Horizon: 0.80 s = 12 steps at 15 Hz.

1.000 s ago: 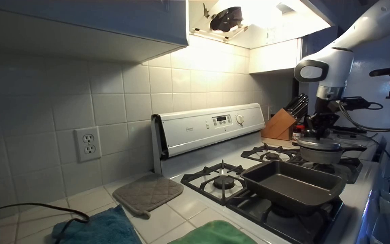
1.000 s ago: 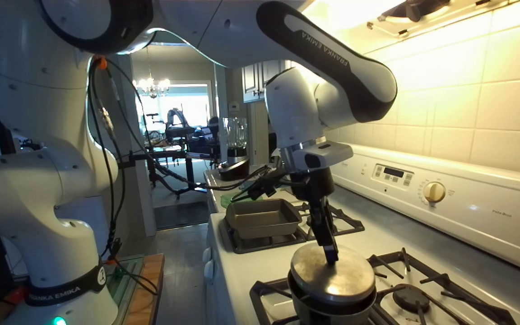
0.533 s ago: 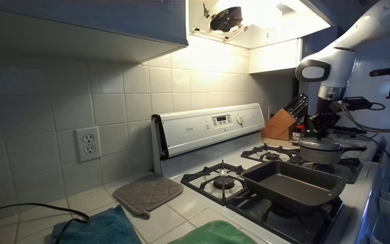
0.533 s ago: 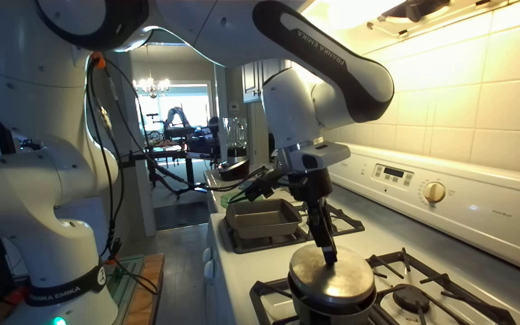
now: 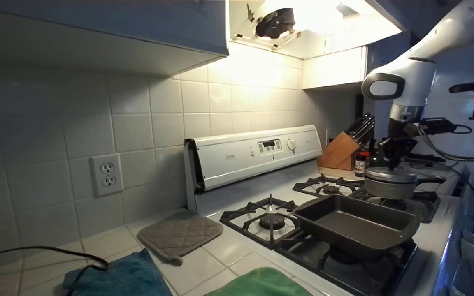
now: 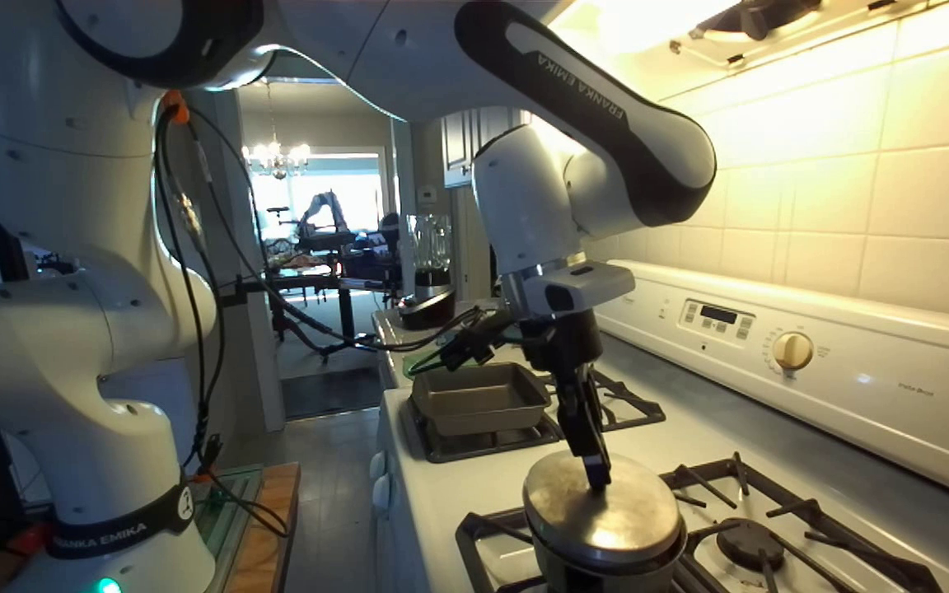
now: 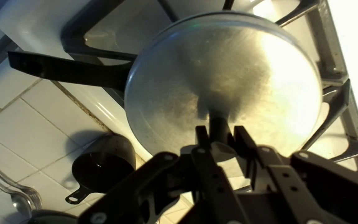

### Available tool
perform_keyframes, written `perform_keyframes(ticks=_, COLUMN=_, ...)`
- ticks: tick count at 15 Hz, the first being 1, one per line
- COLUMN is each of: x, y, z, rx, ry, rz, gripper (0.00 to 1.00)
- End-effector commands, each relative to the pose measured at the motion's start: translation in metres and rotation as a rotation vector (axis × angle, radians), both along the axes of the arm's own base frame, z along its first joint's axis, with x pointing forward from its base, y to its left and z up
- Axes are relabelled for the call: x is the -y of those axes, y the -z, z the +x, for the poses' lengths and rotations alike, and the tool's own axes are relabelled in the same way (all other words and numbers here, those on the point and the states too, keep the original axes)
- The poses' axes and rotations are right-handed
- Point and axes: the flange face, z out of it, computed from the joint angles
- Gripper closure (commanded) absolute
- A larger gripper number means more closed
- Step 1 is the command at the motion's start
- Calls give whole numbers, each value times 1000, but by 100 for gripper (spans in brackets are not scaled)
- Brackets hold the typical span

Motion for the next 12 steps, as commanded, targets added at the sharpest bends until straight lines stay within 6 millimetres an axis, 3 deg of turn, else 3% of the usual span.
perform_keyframes(ticks=1, x=-1, y=-5, z=-13, rx=24, ry=15, rz=-11, gripper=94)
perform_keyframes(ticks=12, x=0, y=-1, z=-11, rx=43, ry=30, rz=-3, gripper=94)
